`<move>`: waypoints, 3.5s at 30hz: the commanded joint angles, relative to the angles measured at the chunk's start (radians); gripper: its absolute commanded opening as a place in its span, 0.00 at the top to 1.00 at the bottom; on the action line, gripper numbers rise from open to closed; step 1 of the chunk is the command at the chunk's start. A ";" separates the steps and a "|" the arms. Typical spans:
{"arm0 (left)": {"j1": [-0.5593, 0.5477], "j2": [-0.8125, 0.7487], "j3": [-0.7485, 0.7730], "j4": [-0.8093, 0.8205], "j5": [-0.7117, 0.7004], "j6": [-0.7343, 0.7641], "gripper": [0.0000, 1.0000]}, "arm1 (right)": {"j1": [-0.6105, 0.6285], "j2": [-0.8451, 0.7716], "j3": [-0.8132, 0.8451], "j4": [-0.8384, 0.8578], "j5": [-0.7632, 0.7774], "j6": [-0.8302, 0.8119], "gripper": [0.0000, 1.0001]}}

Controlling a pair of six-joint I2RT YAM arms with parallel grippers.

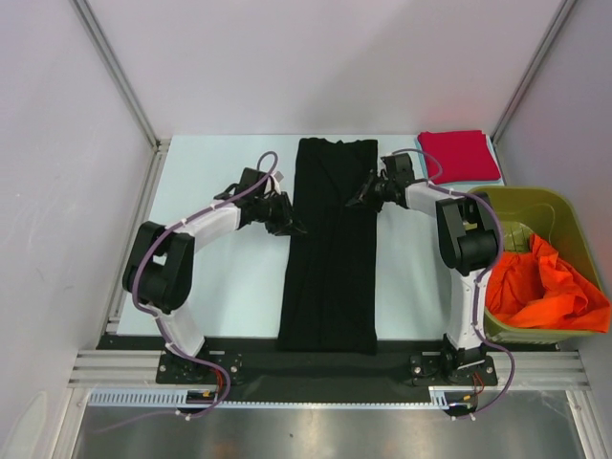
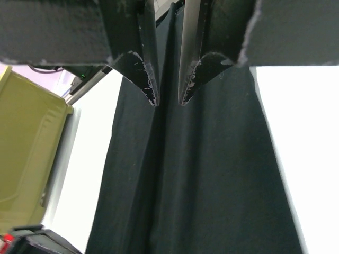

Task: Fold and stack the t-shirts
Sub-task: Fold the tshirt

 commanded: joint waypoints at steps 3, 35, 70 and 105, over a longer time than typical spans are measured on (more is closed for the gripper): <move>0.005 0.015 0.070 0.027 0.074 0.028 0.75 | 0.017 0.038 0.071 0.055 -0.040 0.025 1.00; 0.022 -0.023 0.013 0.033 0.076 0.017 0.76 | 0.011 0.104 0.080 0.065 -0.108 -0.042 0.89; 0.120 0.067 0.151 -0.061 0.024 0.131 0.66 | 0.033 0.286 0.450 -0.259 -0.083 -0.148 0.61; 0.180 0.670 0.676 0.270 -0.067 -0.062 0.51 | -0.205 0.409 0.653 -0.101 -0.076 -0.144 0.43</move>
